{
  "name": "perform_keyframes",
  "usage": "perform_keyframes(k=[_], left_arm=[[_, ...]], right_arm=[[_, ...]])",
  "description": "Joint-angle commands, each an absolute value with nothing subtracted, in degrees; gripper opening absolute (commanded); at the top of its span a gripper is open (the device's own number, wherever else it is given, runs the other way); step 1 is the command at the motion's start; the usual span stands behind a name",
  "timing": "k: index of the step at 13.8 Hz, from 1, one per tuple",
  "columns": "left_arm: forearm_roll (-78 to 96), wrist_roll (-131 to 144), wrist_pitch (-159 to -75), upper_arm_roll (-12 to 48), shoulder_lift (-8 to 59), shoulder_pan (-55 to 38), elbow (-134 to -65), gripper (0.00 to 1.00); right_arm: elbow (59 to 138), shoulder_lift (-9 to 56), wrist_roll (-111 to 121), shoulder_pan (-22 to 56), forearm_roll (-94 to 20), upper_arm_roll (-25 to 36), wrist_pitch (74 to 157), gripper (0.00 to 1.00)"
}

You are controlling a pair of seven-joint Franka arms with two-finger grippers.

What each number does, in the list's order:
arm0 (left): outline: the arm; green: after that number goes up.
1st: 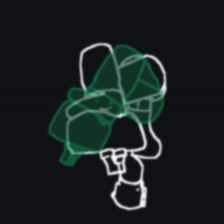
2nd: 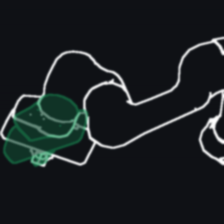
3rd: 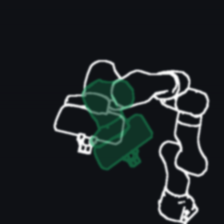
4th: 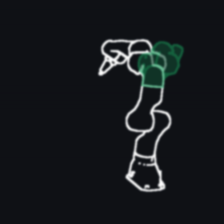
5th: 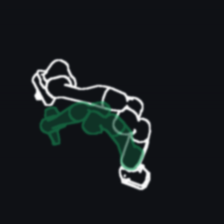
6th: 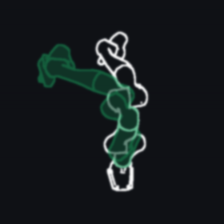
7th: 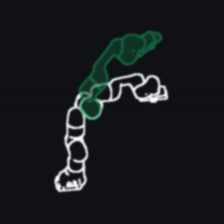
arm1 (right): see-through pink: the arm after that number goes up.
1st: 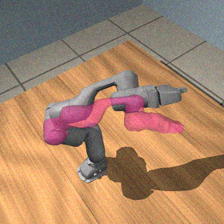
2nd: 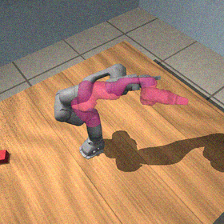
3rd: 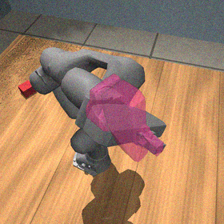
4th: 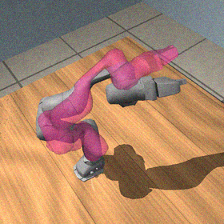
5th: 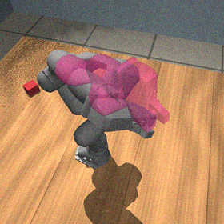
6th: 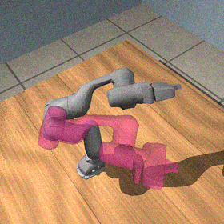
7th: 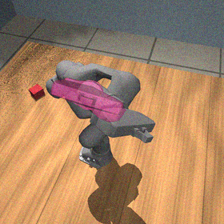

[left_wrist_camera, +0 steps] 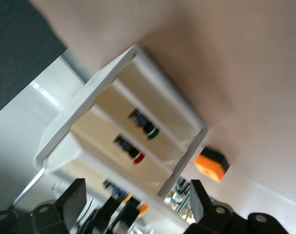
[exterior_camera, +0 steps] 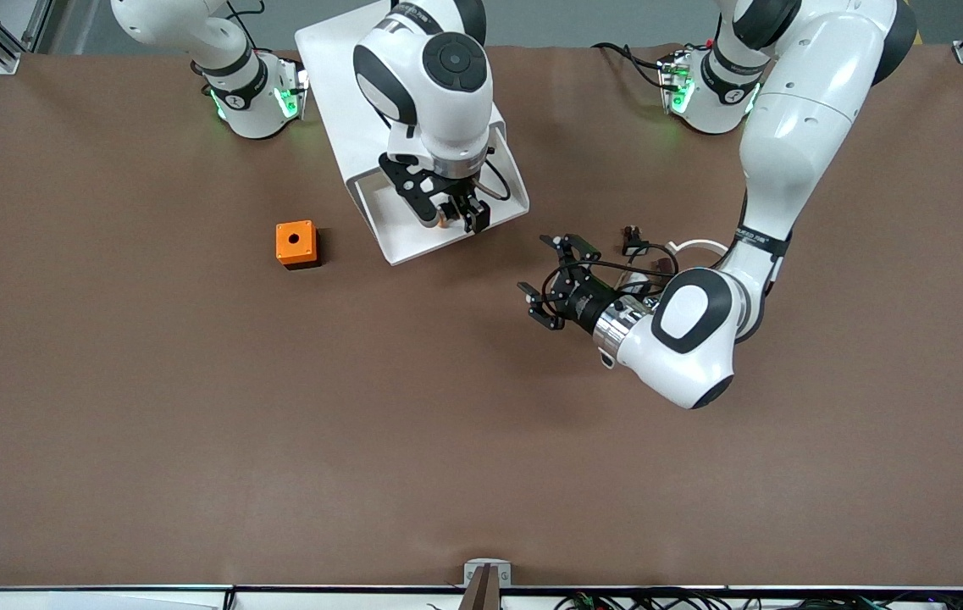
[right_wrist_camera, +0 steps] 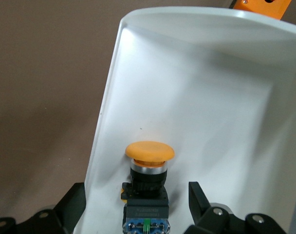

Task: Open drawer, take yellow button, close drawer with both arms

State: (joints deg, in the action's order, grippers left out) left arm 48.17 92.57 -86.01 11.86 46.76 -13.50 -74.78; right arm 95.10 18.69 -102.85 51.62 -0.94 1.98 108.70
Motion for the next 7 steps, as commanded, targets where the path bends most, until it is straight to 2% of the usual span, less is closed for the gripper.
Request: perform_keyframes(k=[1, 4, 5, 6, 7], left_arm=[[41.3, 89.0, -91.1, 11.0, 45.4, -14.5, -73.6, 0.94], [33.1, 85.6, -99.6, 10.8, 44.0, -16.2, -70.5, 0.94], [30.3, 85.3, -103.0, 10.7, 43.6, -16.6, -70.5, 0.94], [26.9, 84.9, -105.5, 10.8, 43.6, -17.4, -70.5, 0.94], [23.8, 84.3, -108.3, 11.2, 43.6, -17.7, -70.5, 0.94]], right_arm=[[94.7, 19.1, -104.3, 53.2, -0.9, 2.5, 108.4, 0.83], [94.7, 19.9, -105.7, 54.2, -0.9, 2.5, 108.6, 0.78], [94.7, 20.0, -105.7, 54.3, -0.9, 2.5, 108.6, 0.73], [94.7, 19.9, -105.6, 54.3, -0.9, 2.5, 108.5, 0.59], [94.7, 19.9, -105.4, 54.1, -1.0, 2.5, 108.5, 0.40]])
